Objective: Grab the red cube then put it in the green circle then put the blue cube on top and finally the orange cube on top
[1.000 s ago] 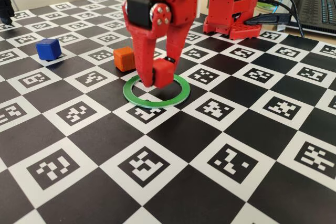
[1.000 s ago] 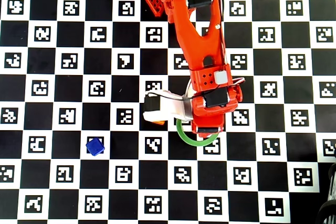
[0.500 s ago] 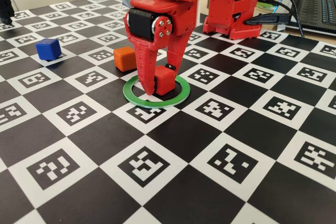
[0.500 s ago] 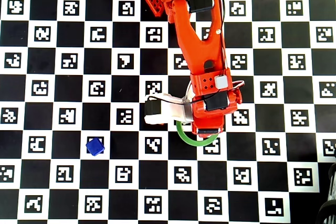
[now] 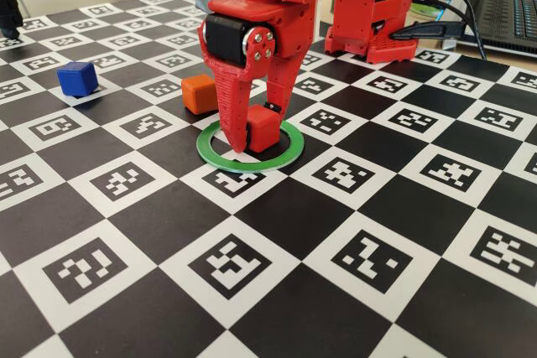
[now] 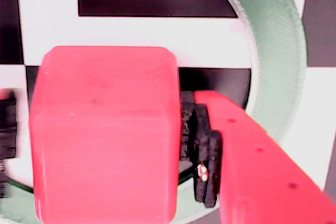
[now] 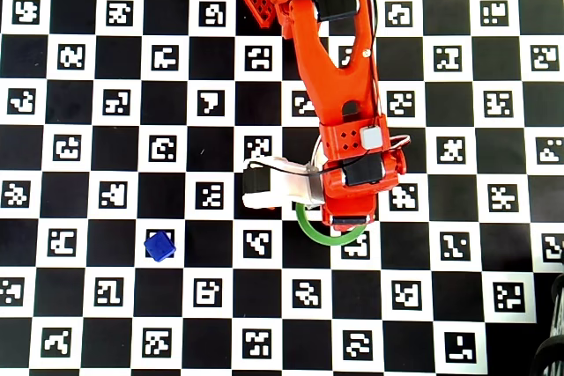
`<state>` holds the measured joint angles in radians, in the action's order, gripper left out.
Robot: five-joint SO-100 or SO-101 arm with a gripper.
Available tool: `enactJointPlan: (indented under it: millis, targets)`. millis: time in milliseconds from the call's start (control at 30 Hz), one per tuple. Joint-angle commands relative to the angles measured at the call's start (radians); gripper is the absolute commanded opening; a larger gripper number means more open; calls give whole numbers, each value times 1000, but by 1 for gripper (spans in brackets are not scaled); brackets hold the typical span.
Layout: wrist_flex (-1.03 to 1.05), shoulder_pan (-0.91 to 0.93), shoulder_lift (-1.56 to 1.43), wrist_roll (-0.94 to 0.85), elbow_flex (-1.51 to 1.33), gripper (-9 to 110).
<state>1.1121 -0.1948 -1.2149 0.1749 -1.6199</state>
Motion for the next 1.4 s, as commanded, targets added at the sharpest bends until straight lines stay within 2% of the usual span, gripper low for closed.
enactJointPlan:
  millis: [0, 267, 733, 1033, 1267, 1367]
  targets:
    - [3, 12, -26, 5, 37, 30]
    - [77, 17, -46, 9, 86, 31]
    - [385, 58, -121, 5, 408, 31]
    - [466, 256, -160, -276, 541, 31]
    - [523, 466, -109, -588, 629, 31]
    - [551, 546, -54, -660, 716, 37]
